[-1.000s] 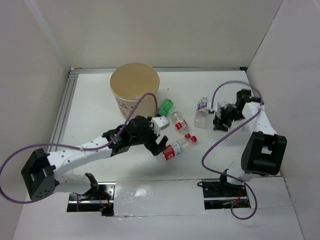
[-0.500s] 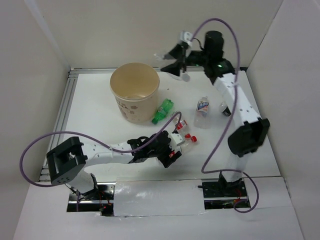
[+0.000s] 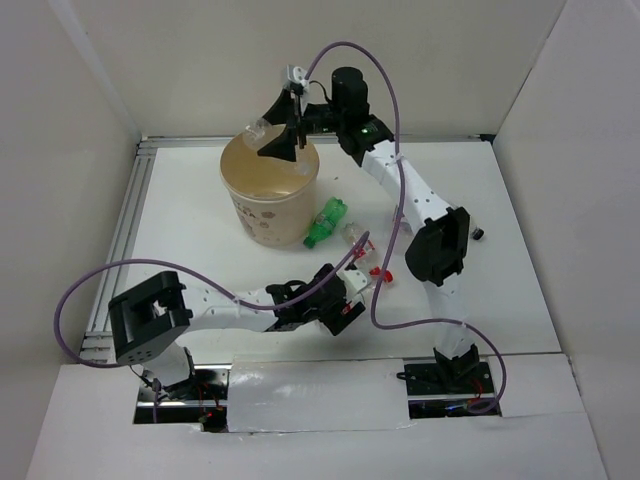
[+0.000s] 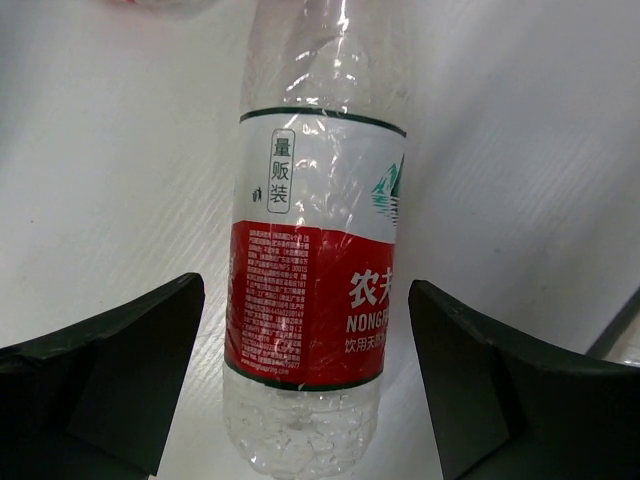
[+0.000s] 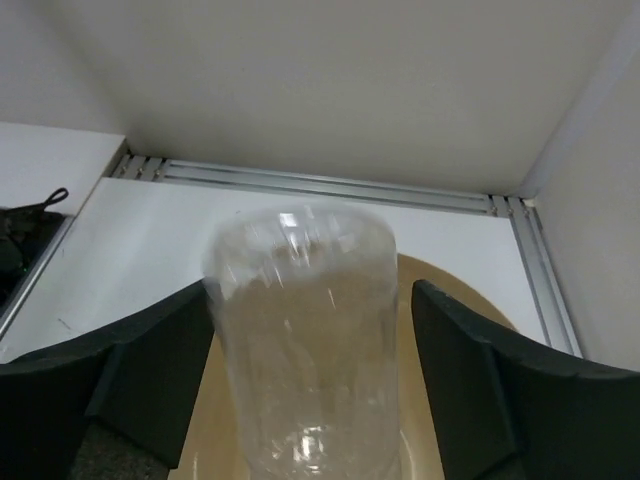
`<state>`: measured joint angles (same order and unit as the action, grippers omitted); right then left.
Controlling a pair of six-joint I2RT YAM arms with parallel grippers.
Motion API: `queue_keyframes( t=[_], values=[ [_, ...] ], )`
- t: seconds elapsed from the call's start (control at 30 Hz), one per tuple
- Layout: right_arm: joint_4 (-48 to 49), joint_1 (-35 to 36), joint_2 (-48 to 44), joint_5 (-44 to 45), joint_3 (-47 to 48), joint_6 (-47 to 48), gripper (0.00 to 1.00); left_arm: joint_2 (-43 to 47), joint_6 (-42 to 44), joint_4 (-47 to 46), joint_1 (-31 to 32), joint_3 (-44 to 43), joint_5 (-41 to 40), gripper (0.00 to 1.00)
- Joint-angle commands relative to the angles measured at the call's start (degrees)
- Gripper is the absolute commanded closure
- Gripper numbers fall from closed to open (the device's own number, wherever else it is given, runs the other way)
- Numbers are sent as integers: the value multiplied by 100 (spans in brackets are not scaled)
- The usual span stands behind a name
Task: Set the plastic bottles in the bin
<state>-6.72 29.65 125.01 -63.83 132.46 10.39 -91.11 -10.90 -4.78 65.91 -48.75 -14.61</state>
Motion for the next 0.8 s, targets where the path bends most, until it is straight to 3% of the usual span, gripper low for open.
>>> queue_keyframes(
  t=[0.0,0.03,0.07,0.2,0.3,0.33,0.37,0.4,0.43,0.47,0.5,0.57,0.6,0.63,0.67,0.7,0.77],
  values=[
    [312,41,76,108,70,-187,15,-240,-88,-226,27,-143,-253,5],
    [416,41,76,108,69,-369,12,-388,-88,-226,27,-143,-314,5],
    [469,-20,76,169,69,-458,1,-460,-88,-226,27,-196,-314,5],
    [444,-274,-116,292,209,-600,1,-662,-88,-226,27,-196,-385,5],
    [-222,-695,-503,695,149,-162,1,-715,34,-226,27,-319,-385,16],
    [-494,-871,-635,958,35,-47,1,-715,35,-173,27,-319,-385,24],
    [-497,-1091,-932,960,-140,15,1,-715,35,-173,27,-319,-385,48],
    [-497,-1615,-1083,1039,-577,-54,1,-715,35,-173,27,-319,-385,65],
    [-497,-1916,-1215,1040,-790,-133,7,-793,35,-173,27,-319,-385,95],
    [-619,-2232,-1433,909,-975,-186,19,-794,35,-103,27,-406,-437,100],
    [-724,-2853,-1523,786,-1307,-126,28,-855,-17,-50,27,-529,-437,100],
    [-1301,-3419,-1724,986,-1565,-30,49,-655,-18,99,27,-679,-376,100],
    [-1558,-3692,-1778,1065,-1801,215,53,-488,34,221,27,-758,-376,100],
    [-1830,-4147,-1778,1066,-1925,470,45,-295,35,275,27,-889,-376,100],
    [-2085,-4369,-1831,1283,-2048,690,30,-84,96,275,27,-969,-445,100],
    [-2531,-4563,-1831,1425,-2180,988,0,318,149,336,27,-1057,-568,100],
    [-2920,-5011,-1831,1523,-2593,1436,0,672,271,425,-165,-1364,-569,100]
  ],
)
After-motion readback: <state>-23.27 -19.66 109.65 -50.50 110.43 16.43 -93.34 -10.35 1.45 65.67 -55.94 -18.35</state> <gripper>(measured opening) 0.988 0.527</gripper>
